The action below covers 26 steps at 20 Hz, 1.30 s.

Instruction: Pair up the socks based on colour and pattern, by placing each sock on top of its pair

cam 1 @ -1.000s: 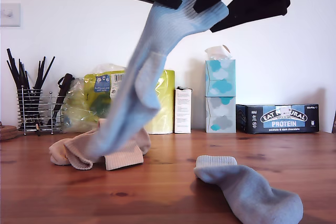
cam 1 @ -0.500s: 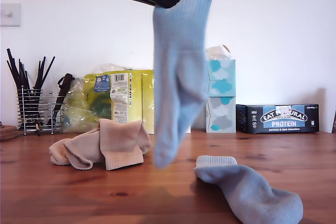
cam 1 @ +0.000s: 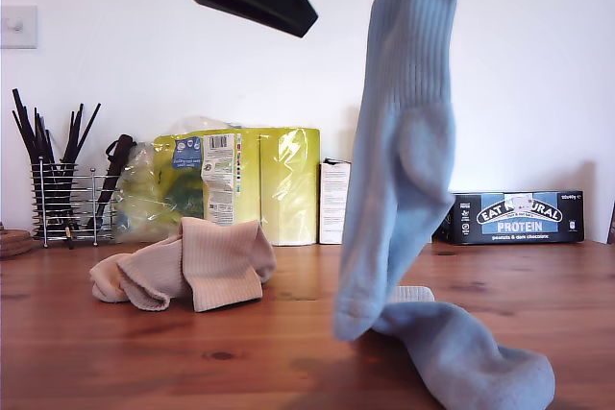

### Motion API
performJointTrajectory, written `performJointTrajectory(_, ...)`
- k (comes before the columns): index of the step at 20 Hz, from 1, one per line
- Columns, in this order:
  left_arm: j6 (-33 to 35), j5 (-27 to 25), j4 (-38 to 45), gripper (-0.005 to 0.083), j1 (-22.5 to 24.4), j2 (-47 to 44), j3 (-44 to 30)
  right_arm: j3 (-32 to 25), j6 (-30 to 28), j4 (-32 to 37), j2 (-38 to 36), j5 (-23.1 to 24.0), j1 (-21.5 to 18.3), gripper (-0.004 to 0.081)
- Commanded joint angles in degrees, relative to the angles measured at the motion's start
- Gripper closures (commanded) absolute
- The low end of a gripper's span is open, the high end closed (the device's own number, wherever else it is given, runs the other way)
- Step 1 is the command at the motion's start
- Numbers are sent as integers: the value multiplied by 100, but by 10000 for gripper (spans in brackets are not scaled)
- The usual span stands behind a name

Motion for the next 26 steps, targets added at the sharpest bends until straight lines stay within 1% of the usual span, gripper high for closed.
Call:
performJointTrajectory(1,-17,-155,22,520,92,13,-39,129,-17,-249,-28,-17,-4,783)
performJointTrajectory(4,-57,-225,22,520,291,13,-39,295,-151,-772,-28,-15,-4,783)
performJointTrajectory(7,-59,-223,39,520,452,13,-39,396,-164,-1117,-28,-22,-4,783)
performJointTrajectory(9,-59,-219,81,520,501,13,-39,409,-166,-1373,-28,-31,-4,783)
performJointTrajectory(11,-57,-221,188,520,520,13,-39,409,-188,-1609,-28,-160,35,783)
performJointTrajectory(14,-57,-221,313,520,531,13,-39,413,-186,-1794,-28,-199,92,783)
performJointTrajectory(20,-57,-219,382,520,538,13,-39,525,-188,-1770,-28,-170,90,783)
performJointTrajectory(22,-55,-219,393,520,538,13,-39,544,-197,-1561,-17,107,79,783)
performJointTrajectory(24,-55,-221,389,520,538,13,-39,544,-326,-1366,138,422,79,783)
performJointTrajectory(26,-55,-225,391,520,538,13,-39,544,-378,-1231,455,490,79,783)
